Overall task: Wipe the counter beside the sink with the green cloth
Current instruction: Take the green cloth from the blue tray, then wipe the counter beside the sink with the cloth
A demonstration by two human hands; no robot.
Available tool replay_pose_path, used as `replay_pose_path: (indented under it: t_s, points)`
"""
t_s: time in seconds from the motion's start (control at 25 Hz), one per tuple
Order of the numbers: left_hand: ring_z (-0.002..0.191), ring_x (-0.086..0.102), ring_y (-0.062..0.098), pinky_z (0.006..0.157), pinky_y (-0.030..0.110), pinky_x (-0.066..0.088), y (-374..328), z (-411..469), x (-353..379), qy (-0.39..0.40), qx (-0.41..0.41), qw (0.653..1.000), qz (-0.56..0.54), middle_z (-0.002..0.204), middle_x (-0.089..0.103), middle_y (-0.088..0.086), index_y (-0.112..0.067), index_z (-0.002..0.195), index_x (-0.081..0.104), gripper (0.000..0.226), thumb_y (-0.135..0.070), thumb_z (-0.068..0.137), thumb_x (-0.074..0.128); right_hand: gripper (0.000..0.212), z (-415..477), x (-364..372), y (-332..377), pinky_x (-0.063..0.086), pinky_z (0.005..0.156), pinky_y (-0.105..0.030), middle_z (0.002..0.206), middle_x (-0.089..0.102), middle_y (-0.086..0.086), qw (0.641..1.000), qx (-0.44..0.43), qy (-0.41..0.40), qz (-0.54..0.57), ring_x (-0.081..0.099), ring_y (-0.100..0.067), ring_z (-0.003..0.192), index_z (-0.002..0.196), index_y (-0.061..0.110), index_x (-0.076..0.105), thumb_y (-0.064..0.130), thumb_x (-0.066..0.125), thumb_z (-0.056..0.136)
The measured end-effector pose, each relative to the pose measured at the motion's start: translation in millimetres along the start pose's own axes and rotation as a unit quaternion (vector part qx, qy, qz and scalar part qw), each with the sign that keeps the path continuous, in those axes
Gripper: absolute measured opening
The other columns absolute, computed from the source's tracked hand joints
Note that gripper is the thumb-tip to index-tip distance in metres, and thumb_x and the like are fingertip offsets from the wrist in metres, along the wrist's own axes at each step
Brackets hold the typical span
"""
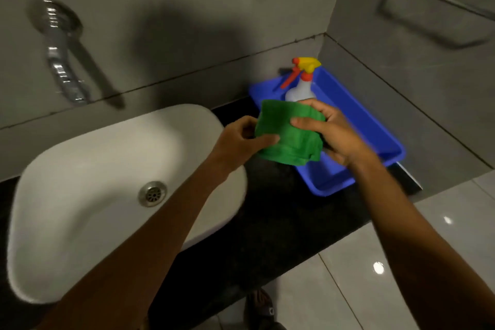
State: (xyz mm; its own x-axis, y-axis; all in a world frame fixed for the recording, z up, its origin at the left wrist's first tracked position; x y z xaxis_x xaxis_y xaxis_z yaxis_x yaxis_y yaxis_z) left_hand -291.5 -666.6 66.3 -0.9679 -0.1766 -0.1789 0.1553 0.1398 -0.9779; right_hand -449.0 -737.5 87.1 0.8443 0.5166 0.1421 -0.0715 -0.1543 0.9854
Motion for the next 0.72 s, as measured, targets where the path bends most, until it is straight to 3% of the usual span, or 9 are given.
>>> replay_pose_path:
  t_s: [0.12,0.2,0.32,0.4,0.52,0.64,0.72]
  points:
    - [0.079,0.070,0.019,0.069,0.032,0.060,3,-69,-90,-0.117,-0.041,0.989,-0.084,0.089,0.071,0.014,-0.001,0.098,0.064,0.031,-0.017,0.074,0.078,0.041,-11,117,-27,0.050,0.097,-0.049,0.121,0.064,-0.026,0.987,0.049,-0.004,0.153,0.062,-0.039,0.109,0.121,-0.003,0.058,0.018,0.065,0.086]
    - [0.084,0.071,0.028,0.073,0.037,0.061,19,-133,-163,-0.204,-0.071,0.967,-0.135,0.096,0.071,0.018,0.001,0.103,0.064,0.036,-0.017,0.075,0.077,0.043,-34,215,-52,0.054,0.094,-0.047,0.128,0.061,-0.024,0.973,0.114,0.054,0.194,0.060,-0.037,0.115,0.129,0.004,0.055,0.014,0.059,0.088]
    - [0.084,0.072,0.025,0.068,0.033,0.061,57,-227,-258,-0.265,-0.087,0.947,-0.159,0.095,0.073,0.011,-0.003,0.112,0.063,0.043,-0.020,0.075,0.077,0.037,-66,331,-75,0.060,0.080,-0.038,0.118,0.070,-0.014,0.981,0.118,0.119,0.100,0.068,-0.029,0.107,0.123,0.013,0.061,0.008,0.058,0.087]
    - [0.086,0.071,0.021,0.065,0.033,0.061,97,-295,-326,-0.325,-0.075,0.921,-0.202,0.101,0.069,0.011,-0.012,0.130,0.047,0.066,-0.017,0.072,0.079,0.033,-81,418,-91,0.060,0.071,-0.030,0.104,0.076,-0.009,0.978,0.105,0.177,0.046,0.073,-0.022,0.093,0.114,0.012,0.066,0.006,0.063,0.081]
    - [0.102,0.067,0.029,0.083,0.050,0.057,168,-381,-386,-0.420,-0.103,0.881,-0.194,0.116,0.064,0.018,-0.030,0.138,0.028,0.092,-0.020,0.064,0.082,0.031,-96,515,-137,0.058,0.057,-0.025,0.088,0.075,-0.006,0.973,0.109,0.191,-0.072,0.072,-0.019,0.077,0.100,0.015,0.066,0.000,0.064,0.074]
    - [0.111,0.061,0.029,0.091,0.054,0.054,245,-427,-407,-0.449,-0.174,0.843,-0.241,0.130,0.056,0.016,-0.033,0.130,0.032,0.082,-0.022,0.066,0.082,0.032,-103,587,-192,0.056,0.070,-0.027,0.092,0.071,-0.004,0.955,0.076,0.195,-0.210,0.067,-0.023,0.088,0.105,0.018,0.063,-0.001,0.064,0.080]
    - [0.115,0.059,0.029,0.096,0.051,0.051,275,-431,-415,-0.444,-0.228,0.836,-0.229,0.130,0.058,0.014,-0.028,0.131,0.036,0.075,-0.025,0.069,0.079,0.035,-91,613,-224,0.052,0.082,-0.030,0.106,0.070,-0.009,0.927,0.063,0.201,-0.310,0.066,-0.026,0.100,0.113,0.016,0.063,0.004,0.066,0.081]
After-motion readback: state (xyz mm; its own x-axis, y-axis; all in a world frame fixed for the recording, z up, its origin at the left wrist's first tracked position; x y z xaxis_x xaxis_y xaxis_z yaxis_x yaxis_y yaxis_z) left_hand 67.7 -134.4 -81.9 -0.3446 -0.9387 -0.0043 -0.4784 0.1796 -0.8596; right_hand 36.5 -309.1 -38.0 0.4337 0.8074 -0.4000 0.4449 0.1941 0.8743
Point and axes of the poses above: each hand's wrist, its own z-axis towards the middle knuckle, its own x-axis out of the palm, y = z × x, the point moved 8 cm from there along z, towards the middle knuckle
